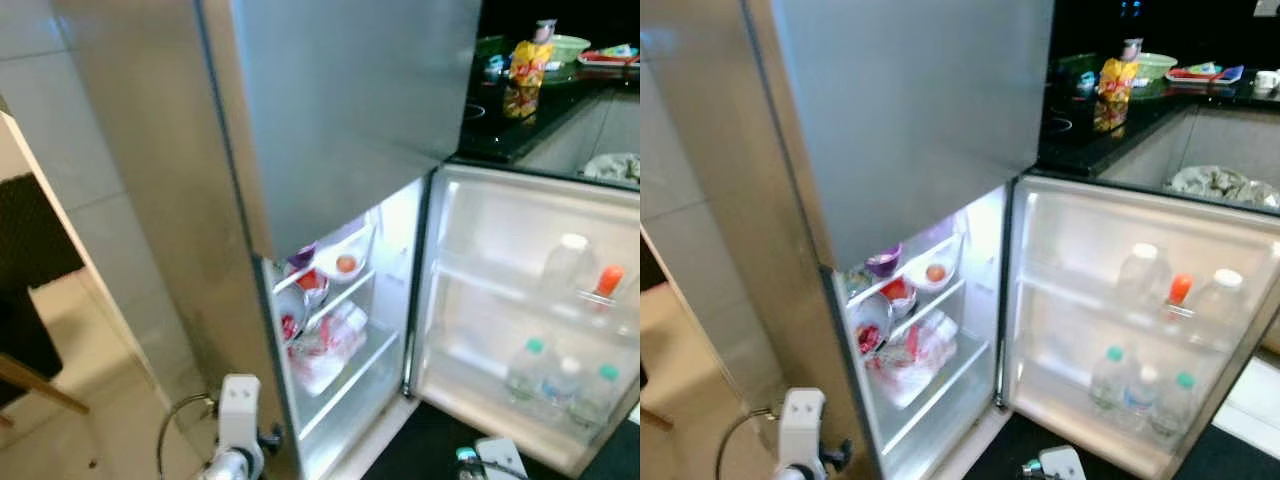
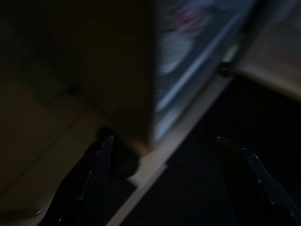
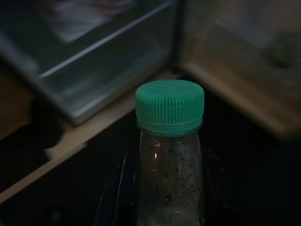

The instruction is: Restocking fridge

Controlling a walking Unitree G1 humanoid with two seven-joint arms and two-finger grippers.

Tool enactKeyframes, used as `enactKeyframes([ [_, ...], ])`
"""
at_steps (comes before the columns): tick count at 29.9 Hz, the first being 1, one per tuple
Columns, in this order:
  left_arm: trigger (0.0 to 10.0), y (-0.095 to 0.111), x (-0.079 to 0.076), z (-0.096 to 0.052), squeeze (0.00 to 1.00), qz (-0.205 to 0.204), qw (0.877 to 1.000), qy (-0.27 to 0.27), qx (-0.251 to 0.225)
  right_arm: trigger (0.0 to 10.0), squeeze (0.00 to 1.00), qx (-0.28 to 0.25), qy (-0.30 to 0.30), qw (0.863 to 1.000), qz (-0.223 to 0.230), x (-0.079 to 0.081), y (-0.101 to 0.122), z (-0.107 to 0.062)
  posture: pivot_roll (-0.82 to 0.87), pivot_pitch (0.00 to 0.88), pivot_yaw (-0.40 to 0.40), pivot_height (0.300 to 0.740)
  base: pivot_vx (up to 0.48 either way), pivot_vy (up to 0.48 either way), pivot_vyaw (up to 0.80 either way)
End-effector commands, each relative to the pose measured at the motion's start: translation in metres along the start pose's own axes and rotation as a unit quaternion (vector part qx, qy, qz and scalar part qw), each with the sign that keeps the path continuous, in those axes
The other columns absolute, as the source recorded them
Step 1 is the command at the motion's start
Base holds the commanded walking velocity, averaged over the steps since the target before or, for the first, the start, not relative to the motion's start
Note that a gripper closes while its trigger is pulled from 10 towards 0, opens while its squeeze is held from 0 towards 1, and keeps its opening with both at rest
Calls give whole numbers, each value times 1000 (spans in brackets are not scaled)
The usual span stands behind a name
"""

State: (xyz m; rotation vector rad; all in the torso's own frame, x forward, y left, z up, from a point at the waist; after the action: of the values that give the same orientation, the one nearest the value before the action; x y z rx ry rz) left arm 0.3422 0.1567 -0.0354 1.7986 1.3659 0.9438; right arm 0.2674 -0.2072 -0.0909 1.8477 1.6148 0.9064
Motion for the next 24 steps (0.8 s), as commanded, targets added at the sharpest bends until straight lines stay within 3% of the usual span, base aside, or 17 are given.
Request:
enactKeyframes([
  [1,10000,-10,3,-2,0,2,1000,2,18,10000,0,2,5,1000,8,3,-3,0,-61,80,47,740,0,-480,0],
  [12,10000,-6,5,0,0,2,1000,4,17,10000,0,1,11,1000,6,7,3,3,-58,100,39,740,0,-480,0],
  [21,10000,-10,4,-2,0,13,1000,3,15,10000,0,5,21,1000,-7,9,0,2,-96,62,42,740,0,0,0],
  [24,10000,-12,3,-3,0,9,1000,-8,15,10000,0,-2,19,1000,-5,7,4,2,-94,51,47,740,0,480,0],
])
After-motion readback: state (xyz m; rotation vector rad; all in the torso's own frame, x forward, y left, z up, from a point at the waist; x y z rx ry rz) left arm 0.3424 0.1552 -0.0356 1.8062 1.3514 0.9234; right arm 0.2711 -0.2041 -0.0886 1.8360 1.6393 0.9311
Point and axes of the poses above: a point about 5 cm out from each wrist's last joint towards the gripper, its own z axis pointing out of the wrist towards the gripper, its own y axis along the axis of the wrist's last joint, x = y × z, the point moved 6 cm from there along z, pointing out of the wrist towards the gripper, and after that the axes turned 12 degrees about z, right-handed, at the moved point
